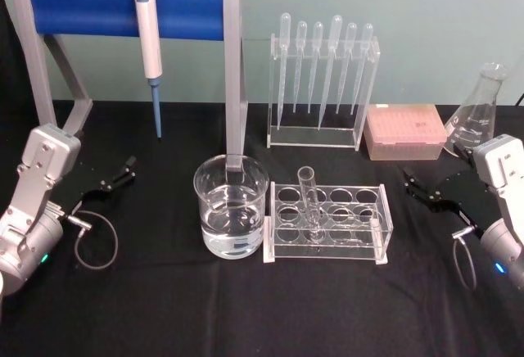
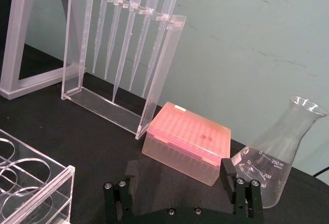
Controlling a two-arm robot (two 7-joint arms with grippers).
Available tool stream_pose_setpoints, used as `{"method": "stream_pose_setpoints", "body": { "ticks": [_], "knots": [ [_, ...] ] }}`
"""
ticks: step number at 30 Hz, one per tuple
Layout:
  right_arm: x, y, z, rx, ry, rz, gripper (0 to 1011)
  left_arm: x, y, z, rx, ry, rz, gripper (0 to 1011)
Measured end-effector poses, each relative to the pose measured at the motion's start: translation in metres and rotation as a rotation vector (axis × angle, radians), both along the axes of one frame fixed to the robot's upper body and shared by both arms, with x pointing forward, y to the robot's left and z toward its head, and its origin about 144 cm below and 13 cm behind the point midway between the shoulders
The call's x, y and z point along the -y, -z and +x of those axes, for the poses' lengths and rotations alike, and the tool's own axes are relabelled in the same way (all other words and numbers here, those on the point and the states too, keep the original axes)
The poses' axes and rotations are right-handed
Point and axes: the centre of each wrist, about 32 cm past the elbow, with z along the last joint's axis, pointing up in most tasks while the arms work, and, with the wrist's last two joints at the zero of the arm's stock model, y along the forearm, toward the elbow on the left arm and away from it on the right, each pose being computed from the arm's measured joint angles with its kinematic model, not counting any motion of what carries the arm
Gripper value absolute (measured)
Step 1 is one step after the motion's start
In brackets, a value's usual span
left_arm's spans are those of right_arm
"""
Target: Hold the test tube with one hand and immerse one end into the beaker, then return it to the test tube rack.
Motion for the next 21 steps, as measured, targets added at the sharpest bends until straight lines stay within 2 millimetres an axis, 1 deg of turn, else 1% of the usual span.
{"method": "stream_pose_setpoints", "body": {
  "ticks": [21],
  "knots": [
    [0.0000,0.0000,0.0000,0.000,0.000,0.000,1004,0.0000,0.0000,0.0000,0.000,0.000,0.000,1000]
  ]
}}
